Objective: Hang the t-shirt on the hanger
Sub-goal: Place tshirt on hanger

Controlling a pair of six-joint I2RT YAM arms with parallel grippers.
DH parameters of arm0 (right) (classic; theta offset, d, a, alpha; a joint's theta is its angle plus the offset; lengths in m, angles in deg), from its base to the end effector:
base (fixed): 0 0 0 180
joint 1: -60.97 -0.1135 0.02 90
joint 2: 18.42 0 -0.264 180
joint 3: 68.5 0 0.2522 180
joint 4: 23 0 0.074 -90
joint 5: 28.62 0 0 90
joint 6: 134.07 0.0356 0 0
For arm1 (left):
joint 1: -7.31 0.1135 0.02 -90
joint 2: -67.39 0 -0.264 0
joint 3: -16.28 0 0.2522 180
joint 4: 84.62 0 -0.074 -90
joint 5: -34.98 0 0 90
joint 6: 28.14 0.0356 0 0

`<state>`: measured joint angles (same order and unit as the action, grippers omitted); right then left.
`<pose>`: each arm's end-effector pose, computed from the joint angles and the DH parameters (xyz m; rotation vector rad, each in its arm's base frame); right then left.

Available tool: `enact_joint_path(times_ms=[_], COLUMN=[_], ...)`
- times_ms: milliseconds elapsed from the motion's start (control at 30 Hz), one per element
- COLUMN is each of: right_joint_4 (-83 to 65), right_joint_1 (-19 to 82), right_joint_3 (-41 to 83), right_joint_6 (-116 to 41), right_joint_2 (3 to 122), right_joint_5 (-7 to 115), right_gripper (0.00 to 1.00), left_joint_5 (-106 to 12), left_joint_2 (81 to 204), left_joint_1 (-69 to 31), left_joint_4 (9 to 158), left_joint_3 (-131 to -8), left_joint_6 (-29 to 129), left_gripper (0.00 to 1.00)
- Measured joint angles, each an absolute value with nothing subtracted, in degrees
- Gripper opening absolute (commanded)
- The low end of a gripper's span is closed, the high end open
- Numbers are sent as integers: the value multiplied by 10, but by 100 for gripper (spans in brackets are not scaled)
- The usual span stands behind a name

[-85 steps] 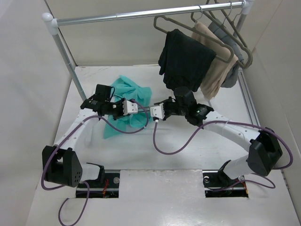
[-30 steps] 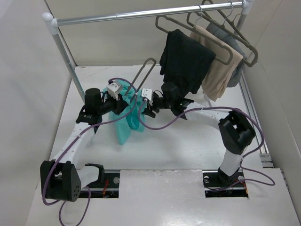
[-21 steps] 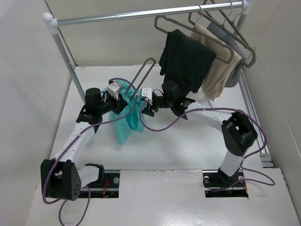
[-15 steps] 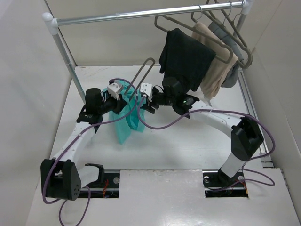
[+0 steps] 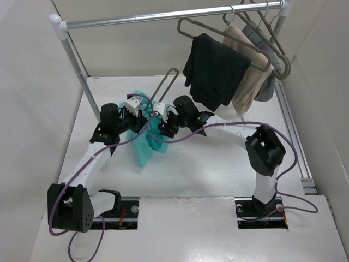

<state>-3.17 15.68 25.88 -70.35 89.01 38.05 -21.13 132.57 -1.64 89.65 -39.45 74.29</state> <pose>0.2956 0.3186 0.2505 -1.4490 1.5982 0.6292 0.2517 -0.0597 0.2846 0.7337 1.6630 -0.4980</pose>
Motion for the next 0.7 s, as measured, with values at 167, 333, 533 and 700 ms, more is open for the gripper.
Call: enact_joint_path(times_ms=[167, 333, 533, 700], right_joint_4=[-37, -49, -54, -44], right_joint_1=[166, 189, 278, 310], right_joint_3=[258, 217, 103, 91], right_joint_6=[-681, -667, -655, -658], right_joint_2=[921, 914, 808, 745], right_joint_5=[353, 361, 386, 382], right_gripper=[15, 0, 0, 0], left_joint_5=[-210, -190, -85, -69], left_joint_2=[1326, 1323, 1303, 1301], left_joint_1=[-18, -10, 16, 18], left_joint_4=[900, 890, 734, 590], left_joint_3=[-394, -394, -402, -424], left_joint_6=[735, 742, 956, 1175], left_gripper=[0, 0, 0, 0])
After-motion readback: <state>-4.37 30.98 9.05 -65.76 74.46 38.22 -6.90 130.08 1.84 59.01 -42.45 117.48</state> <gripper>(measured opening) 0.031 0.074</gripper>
